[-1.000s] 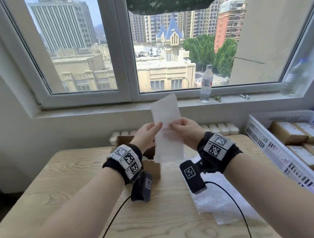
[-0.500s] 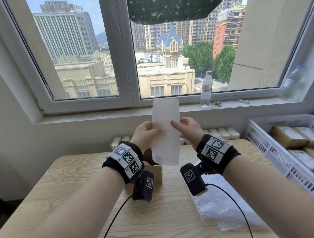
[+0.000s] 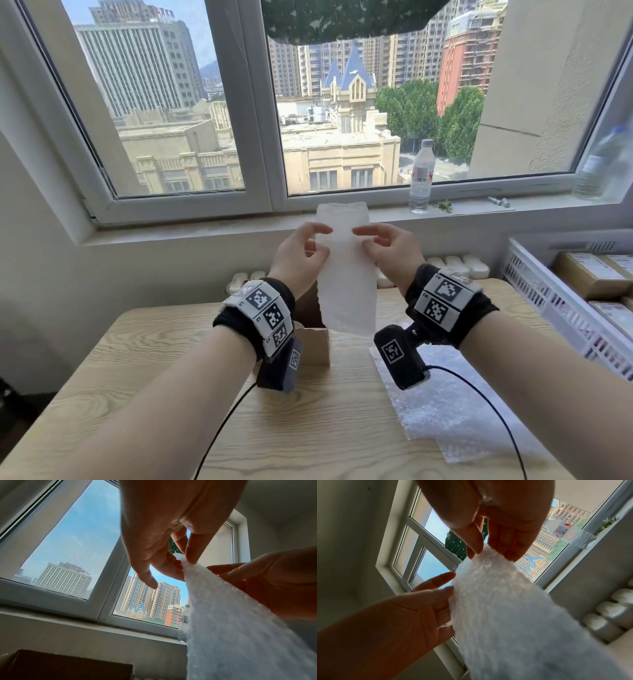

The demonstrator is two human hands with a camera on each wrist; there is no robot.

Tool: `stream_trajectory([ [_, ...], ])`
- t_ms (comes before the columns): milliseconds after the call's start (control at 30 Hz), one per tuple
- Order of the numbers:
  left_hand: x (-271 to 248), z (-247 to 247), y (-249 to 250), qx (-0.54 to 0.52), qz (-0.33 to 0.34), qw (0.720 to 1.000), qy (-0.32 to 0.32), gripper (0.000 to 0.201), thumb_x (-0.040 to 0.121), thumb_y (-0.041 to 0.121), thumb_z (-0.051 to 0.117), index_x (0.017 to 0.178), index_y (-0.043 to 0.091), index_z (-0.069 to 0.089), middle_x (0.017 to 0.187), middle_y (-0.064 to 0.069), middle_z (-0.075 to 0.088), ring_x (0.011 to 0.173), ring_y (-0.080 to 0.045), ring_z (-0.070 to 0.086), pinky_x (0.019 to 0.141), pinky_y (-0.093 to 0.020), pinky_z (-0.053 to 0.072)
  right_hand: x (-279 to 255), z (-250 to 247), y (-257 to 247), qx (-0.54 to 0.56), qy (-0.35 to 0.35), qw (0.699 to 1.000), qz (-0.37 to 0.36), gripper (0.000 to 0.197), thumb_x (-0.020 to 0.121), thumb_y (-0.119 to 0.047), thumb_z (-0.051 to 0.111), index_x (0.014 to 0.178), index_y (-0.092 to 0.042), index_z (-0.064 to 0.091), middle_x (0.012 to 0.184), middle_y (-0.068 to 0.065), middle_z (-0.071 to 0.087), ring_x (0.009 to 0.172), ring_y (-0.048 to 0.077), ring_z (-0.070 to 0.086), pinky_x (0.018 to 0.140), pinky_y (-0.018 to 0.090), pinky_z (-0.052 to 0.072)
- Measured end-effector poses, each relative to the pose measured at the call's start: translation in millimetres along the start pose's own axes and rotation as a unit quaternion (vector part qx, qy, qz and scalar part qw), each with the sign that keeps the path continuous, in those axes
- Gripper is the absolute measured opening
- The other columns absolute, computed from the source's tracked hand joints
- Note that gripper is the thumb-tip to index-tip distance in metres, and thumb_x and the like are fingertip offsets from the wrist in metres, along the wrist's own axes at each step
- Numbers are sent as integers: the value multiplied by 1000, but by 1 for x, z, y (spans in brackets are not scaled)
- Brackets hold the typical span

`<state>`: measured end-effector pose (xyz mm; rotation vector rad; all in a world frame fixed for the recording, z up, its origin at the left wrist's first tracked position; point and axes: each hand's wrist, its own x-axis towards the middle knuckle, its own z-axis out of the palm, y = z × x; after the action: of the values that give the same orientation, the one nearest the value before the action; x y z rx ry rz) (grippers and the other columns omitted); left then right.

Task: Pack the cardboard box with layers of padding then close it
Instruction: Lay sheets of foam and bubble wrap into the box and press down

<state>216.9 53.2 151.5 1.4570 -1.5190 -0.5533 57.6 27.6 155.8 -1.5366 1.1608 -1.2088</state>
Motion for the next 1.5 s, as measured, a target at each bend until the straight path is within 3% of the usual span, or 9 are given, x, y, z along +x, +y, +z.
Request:
stream_trajectory([
  [233,0,-2,3,127,38,991,8,44,82,20,69,124,20,59,92,4,60,88,-14,57,89,-30,49,-2,-3,2,-156,-43,985,-62,49,75,-9,74,122,-13,60,82,0,55,78,15,52,81,31,52],
  [367,0,-2,2,168,53,984,4,23,83,24,68,106,21,66,102,-1,57,92,-15,57,82,-25,45,-3,-4,4,-220,-21,973,-68,27,80,-17,71,106,-12,66,99,-1,53,99,19,54,96,37,49],
  [467,-3,-1,0,178,46,983,26,32,84,30,66,114,20,60,107,0,47,96,-14,53,90,-29,46,-3,-4,3,-261,-6,962,-77,18,83,-20,67,99,-11,65,111,4,54,111,20,48,101,37,42],
  [567,-6,-2,0,157,15,984,86,34,86,34,63,113,16,54,101,1,51,85,-13,57,81,-31,51,-2,-5,2,-194,22,980,-41,15,88,-20,59,100,-10,58,95,1,58,92,19,54,92,39,49],
  [700,-14,8,0,-1,-104,993,-50,44,94,32,53,130,8,47,102,-7,65,81,-17,69,77,-35,58,-1,-2,4,-71,52,996,6,16,89,-19,60,101,-14,52,96,3,59,88,22,57,86,43,54],
  [1000,-16,4,3,-334,-213,914,-87,42,93,34,54,123,6,51,118,-17,62,103,-28,62,87,-38,54,-12,17,-6,179,-83,975,106,27,97,-20,47,119,-5,50,106,14,60,101,32,62,82,39,57],
  [1233,-19,-6,0,-357,-194,910,-82,23,93,26,55,112,14,53,106,-10,63,96,-24,64,81,-37,57,-9,20,1,112,-113,975,155,23,93,-18,56,110,-3,53,103,14,61,84,21,58,78,30,51],
  [1367,-20,-10,-10,-328,-202,918,-90,29,88,29,61,116,20,57,120,-5,60,123,-26,50,109,-54,34,-10,17,7,237,-179,936,189,36,93,-6,52,127,4,49,116,19,58,108,32,58,96,41,49],
  [1500,-24,-12,-21,-299,-233,917,-125,43,87,34,61,127,20,52,132,-5,55,129,-24,43,114,-56,22,-13,18,10,219,-221,934,176,37,90,4,51,126,9,49,112,18,60,102,28,60,89,37,53],
])
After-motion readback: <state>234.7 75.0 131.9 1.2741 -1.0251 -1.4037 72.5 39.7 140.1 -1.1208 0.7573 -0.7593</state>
